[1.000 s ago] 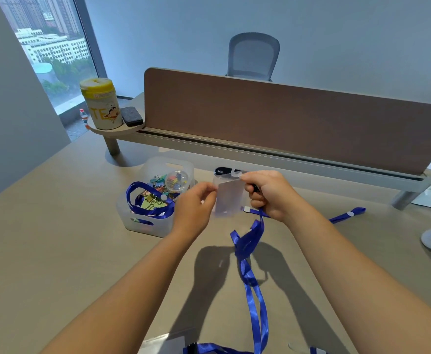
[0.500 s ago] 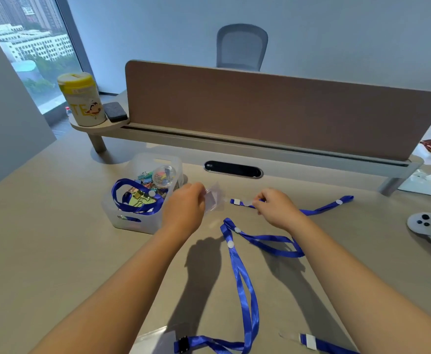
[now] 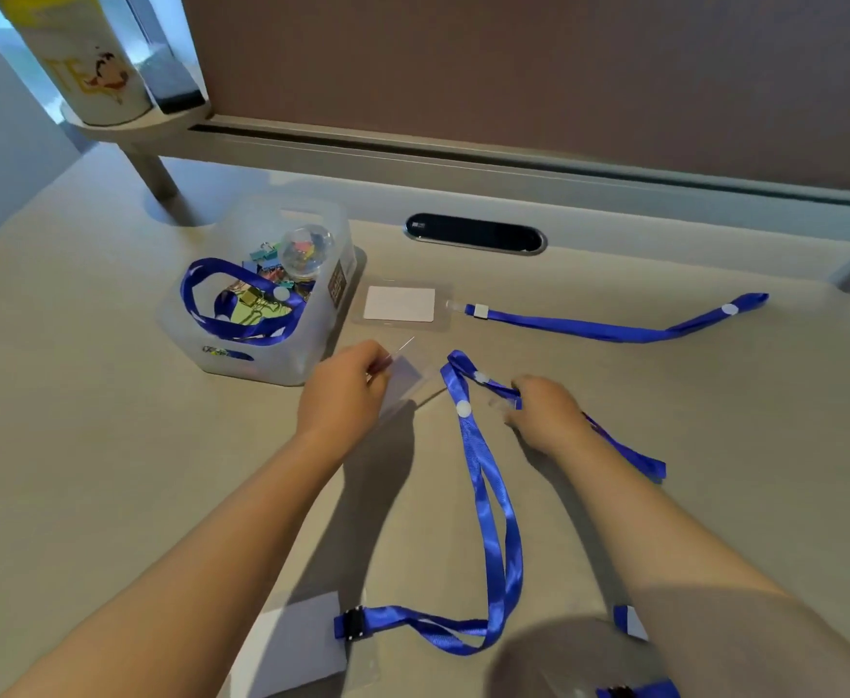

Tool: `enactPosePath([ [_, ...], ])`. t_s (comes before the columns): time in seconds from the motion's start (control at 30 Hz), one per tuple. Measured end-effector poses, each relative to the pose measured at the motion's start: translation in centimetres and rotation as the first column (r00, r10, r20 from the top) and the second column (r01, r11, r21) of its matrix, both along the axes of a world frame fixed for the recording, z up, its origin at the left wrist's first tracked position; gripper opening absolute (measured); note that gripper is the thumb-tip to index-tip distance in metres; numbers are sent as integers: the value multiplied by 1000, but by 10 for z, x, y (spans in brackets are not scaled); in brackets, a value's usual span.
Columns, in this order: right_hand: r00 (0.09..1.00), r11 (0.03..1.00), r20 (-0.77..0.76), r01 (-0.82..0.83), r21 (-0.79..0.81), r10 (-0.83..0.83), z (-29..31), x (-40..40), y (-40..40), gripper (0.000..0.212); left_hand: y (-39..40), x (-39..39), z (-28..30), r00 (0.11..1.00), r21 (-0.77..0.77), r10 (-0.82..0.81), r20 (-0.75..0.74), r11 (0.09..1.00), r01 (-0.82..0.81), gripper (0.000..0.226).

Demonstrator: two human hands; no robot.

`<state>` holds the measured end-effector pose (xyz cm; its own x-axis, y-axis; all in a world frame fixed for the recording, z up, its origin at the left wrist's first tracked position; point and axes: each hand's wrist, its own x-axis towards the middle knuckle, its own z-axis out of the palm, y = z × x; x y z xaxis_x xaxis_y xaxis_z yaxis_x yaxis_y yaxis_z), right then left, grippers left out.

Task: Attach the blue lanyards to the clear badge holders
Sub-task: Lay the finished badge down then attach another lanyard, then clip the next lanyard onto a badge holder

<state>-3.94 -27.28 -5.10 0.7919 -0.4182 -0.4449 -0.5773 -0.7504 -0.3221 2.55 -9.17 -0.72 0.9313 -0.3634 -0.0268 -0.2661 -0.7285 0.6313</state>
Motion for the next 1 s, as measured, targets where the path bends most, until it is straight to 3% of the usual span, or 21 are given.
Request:
enactPosePath([
  [0.1, 996, 975, 14, -86, -207, 91, -6, 2, 1, 20, -1, 1, -2, 1000, -5, 17, -9, 1000, -17, 16],
  [0.23, 960, 848, -37, -262, -460, 277, -4, 0, 2, 21, 0, 2, -1, 999, -14, 33, -31, 999, -33, 17],
  [0.33, 960, 825, -60, -266, -499, 273, 8, 4, 4, 23, 4, 6, 4, 997, -39, 50, -50, 998, -52, 17],
  [0.43, 974, 860, 13, -193, -473, 225, 32, 20, 12, 18, 12, 12, 14, 993, -89, 97, -64, 991, -102, 15],
  [0.47, 977, 886, 65, -153, -438, 201, 42, 27, 16, 15, 16, 14, 19, 991, -107, 113, -70, 987, -120, 14],
  [0.57, 964, 976, 250, -38, -215, 93, 71, 54, 37, 40, 35, 26, 36, 983, -165, 170, -65, 970, -178, 14],
  [0.67, 880, 1000, 476, 2, -2, -1, 97, 83, 64, 41, 63, 44, 54, 972, -222, 229, -41, 947, -233, 12],
  [0.73, 810, 992, 580, 21, 123, -89, 116, 103, 83, 33, 84, 58, 63, 964, -240, 264, -23, 935, -261, 11],
  [0.87, 656, 951, 709, 46, 305, -259, 139, 145, 120, 40, 123, 88, 74, 942, -240, 337, -7, 913, -328, 15],
  [1.0, 559, 872, 723, 0, 490, -407, 143, 178, 156, 33, 153, 111, 76, 931, -266, 365, -19, 896, -357, 14],
])
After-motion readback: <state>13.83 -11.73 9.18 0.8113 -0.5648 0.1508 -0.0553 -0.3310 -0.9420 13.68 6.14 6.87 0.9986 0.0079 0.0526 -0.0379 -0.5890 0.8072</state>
